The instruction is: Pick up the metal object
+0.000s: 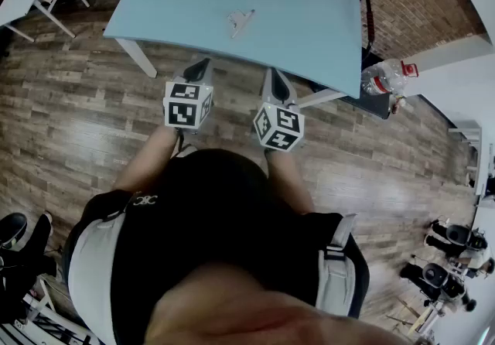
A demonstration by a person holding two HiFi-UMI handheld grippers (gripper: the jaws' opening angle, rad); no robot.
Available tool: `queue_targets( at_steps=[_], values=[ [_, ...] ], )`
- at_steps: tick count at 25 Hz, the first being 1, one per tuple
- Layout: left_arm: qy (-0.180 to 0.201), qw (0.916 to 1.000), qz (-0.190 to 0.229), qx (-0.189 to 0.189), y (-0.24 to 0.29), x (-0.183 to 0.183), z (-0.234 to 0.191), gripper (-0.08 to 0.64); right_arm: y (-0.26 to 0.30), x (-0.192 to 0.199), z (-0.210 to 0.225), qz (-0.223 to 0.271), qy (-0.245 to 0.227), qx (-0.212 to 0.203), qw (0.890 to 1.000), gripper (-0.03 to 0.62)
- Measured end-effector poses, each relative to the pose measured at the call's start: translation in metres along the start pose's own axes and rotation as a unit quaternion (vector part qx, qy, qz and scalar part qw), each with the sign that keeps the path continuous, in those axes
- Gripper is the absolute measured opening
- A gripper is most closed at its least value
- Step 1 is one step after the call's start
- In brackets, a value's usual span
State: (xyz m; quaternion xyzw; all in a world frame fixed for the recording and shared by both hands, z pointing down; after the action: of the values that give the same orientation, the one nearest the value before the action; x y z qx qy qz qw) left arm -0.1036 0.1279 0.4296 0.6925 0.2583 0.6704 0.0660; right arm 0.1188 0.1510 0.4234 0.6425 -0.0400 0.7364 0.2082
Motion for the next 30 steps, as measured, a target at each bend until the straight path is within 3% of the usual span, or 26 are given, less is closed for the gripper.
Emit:
queue_targets(
  at_steps=[9, 15, 30],
  values=[
    [0.001, 1.0000, 0.001, 0.003, 0.004, -0.004, 0.002, 0.000, 0.004, 0.001, 0.004, -0.002, 0.006, 0.005, 1.000, 0.012],
    [0.011, 0.9999, 0.006, 0.001, 0.003, -0.006, -0.005, 0.000, 0.006, 0.000, -0.001, 0.023, 0.031, -0.002, 0.999, 0.014],
    [0.016, 0.9995, 0.001, 0.026, -0.007, 0.007, -0.044, 0.000, 0.011, 0.016, -0.051, 0.011, 0.004, 0.039, 0.999, 0.014]
  ],
)
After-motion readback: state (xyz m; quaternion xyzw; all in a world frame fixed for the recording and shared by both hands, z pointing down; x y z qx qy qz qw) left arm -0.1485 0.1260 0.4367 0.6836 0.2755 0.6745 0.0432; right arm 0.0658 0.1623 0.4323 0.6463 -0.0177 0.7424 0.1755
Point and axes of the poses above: the fingertips, and each gripper's own axes: y forward along the fingers, z to its right, x out of its underside, the point moved 10 cm from there along -y, backward along the fingers, and after that the axes turned 7 degrees about -x, right-handed, at the moved point
